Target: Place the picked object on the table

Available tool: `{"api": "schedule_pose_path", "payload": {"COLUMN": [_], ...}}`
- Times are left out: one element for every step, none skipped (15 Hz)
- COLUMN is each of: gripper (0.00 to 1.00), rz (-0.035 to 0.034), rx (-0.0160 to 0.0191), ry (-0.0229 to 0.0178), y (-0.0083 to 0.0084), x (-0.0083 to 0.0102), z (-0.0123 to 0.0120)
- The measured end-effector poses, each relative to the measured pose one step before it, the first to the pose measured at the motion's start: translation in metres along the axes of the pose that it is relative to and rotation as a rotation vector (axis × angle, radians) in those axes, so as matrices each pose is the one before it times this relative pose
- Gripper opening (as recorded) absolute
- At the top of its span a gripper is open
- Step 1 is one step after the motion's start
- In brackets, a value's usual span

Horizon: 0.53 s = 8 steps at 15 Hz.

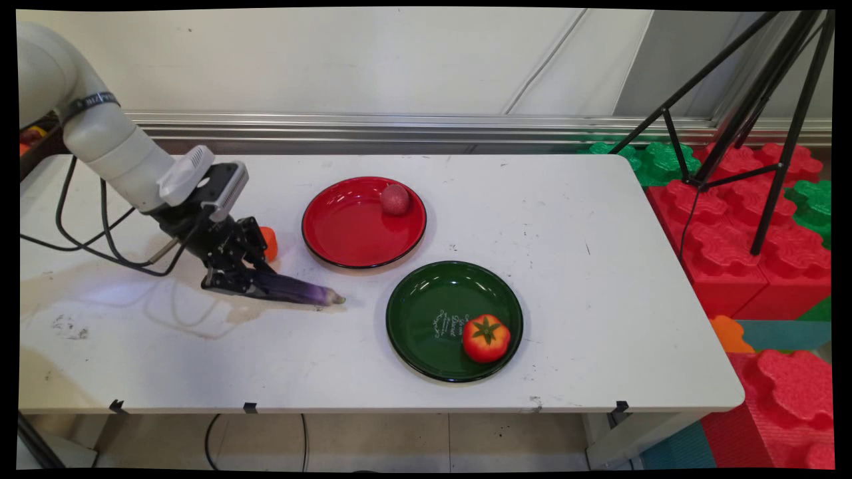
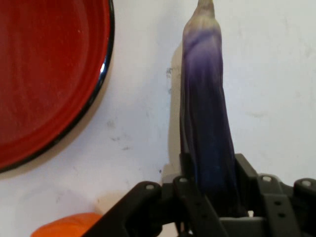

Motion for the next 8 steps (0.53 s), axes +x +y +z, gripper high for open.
{"api": "schedule_pose_path", "payload": {"gripper": [0.00, 0.00, 1.00, 1.00, 1.00, 1.00, 1.00, 1.00], "rz": [0.00089, 0.00124, 0.00077, -0.00036, -0.00110, -0.00115, -0.00147, -0.00264], "rx": [-0.00045, -0.00050, -0.00002, 0.00026, -0.00022, -0.00014, -0.00013, -0.00002], "ry": [-0.00124, -0.00143, -0.00148, -0.00066, -0.00009, 0.00015, 0.00082, 0.00250], "y": [0.00001, -0.00006, -0.00006, -0.00013, -0.00006, 0.00003, 0.00011, 0.00020], "x": [-0.00189, -0.00274, -0.00320, -0.00293, -0.00221, -0.00135, -0.00161, -0.00137], "z": [0.00198, 0.00248, 0.00224, 0.00140, 0.00084, 0.00032, 0.00017, -0.00034]}}
